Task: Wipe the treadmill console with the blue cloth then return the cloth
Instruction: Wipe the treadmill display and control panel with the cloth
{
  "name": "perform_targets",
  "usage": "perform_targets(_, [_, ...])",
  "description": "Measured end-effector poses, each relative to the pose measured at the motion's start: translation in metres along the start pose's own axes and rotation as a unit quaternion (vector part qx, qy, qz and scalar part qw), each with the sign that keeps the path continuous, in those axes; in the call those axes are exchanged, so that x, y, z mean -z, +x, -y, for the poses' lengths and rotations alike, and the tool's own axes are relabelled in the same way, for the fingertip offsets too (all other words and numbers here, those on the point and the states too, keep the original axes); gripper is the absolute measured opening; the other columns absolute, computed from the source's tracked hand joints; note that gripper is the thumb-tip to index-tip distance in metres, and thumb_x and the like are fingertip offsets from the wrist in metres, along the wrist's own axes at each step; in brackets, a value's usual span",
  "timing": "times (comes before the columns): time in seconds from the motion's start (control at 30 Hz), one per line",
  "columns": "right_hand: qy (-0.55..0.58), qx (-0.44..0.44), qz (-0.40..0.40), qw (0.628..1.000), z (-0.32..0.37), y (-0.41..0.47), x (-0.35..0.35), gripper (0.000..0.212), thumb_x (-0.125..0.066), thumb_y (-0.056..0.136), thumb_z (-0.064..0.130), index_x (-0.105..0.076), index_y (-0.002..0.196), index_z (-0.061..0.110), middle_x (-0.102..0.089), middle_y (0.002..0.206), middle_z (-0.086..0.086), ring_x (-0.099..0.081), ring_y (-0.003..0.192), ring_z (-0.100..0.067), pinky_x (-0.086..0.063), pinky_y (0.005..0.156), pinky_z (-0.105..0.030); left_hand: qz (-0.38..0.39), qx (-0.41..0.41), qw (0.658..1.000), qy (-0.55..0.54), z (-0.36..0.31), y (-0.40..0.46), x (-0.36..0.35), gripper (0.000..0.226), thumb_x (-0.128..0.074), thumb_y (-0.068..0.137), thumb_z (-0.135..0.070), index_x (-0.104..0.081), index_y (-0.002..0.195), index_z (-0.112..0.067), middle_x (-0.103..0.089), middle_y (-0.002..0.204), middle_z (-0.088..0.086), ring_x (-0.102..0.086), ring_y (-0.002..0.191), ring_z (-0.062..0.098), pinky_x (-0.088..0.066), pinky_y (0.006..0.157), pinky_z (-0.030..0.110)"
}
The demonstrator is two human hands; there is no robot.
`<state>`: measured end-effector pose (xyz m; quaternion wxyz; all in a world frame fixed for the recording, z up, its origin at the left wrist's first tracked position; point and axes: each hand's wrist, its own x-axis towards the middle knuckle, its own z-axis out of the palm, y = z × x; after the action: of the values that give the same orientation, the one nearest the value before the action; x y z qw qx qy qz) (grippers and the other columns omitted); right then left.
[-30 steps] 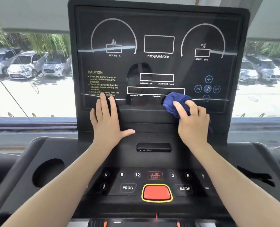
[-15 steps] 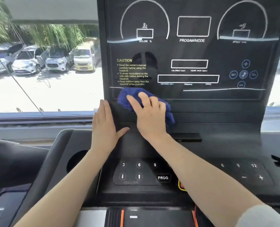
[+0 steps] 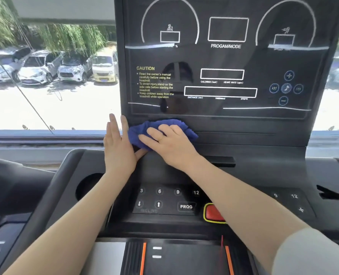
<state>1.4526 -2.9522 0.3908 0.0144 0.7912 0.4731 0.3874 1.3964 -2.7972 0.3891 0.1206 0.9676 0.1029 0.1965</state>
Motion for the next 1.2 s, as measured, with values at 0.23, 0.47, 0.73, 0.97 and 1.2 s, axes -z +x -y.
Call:
perform_targets(0.23, [-0.049,0.084,0.039,0.995,-0.077,-0.087,0.031,0.049,-0.032,0.076,0.001,-0.05,0.116,0.022,-0.042,0.113,-0.001,-0.039,0.089,-0.025,-0.027,0.066,-0.035,0.004,0.015,0.998,0.058,-0.046,-0.009,0.003,0.103,-0.064,0.082,-0.04,0.007,0.144,0.001,0.013,0.152,0.022,0.002,0.141,0.036,-0.006,0.115,0.04])
perform_targets(0.47, [-0.099,-0.015,0.094,0.99,-0.118,-0.167,0.059,0.061,-0.031,0.067,0.0,-0.048,0.121,0.024,-0.048,0.11,-0.002,-0.04,0.076,-0.025,-0.024,0.06,-0.034,0.02,0.062,0.998,0.009,-0.069,-0.018,-0.012,0.121,-0.062,0.07,-0.063,0.01,0.143,0.002,0.013,0.152,0.022,0.002,0.142,0.034,-0.003,0.115,0.037])
perform_targets(0.73, [-0.029,-0.081,0.049,0.995,-0.04,-0.088,0.024,0.053,-0.034,0.073,0.01,-0.062,0.116,0.021,-0.058,0.106,-0.005,-0.043,0.069,-0.024,-0.033,0.055,-0.031,-0.001,0.096,0.995,-0.001,-0.072,-0.024,-0.014,0.122,-0.066,0.07,-0.059,0.012,0.143,0.0,0.014,0.152,0.022,0.008,0.142,0.032,0.002,0.114,0.042])
perform_targets(0.97, [-0.031,-0.044,0.076,0.996,-0.053,-0.095,0.031,0.06,-0.054,0.062,0.008,-0.063,0.118,0.028,-0.059,0.113,-0.004,-0.045,0.073,-0.024,-0.038,0.058,-0.032,0.054,0.179,0.981,-0.044,-0.096,-0.031,-0.02,0.105,-0.061,0.083,-0.046,0.011,0.143,0.002,0.021,0.149,0.024,0.011,0.141,0.033,0.004,0.114,0.042])
perform_targets(1.2, [-0.004,-0.093,0.057,0.994,-0.118,-0.174,0.057,0.052,-0.04,0.068,0.005,-0.068,0.108,0.024,-0.044,0.112,-0.002,-0.036,0.072,-0.023,-0.037,0.057,-0.033,0.063,0.213,0.969,-0.106,-0.127,-0.032,-0.025,0.105,-0.058,0.081,-0.055,0.001,0.143,0.005,0.008,0.151,0.026,-0.003,0.141,0.035,-0.007,0.114,0.04])
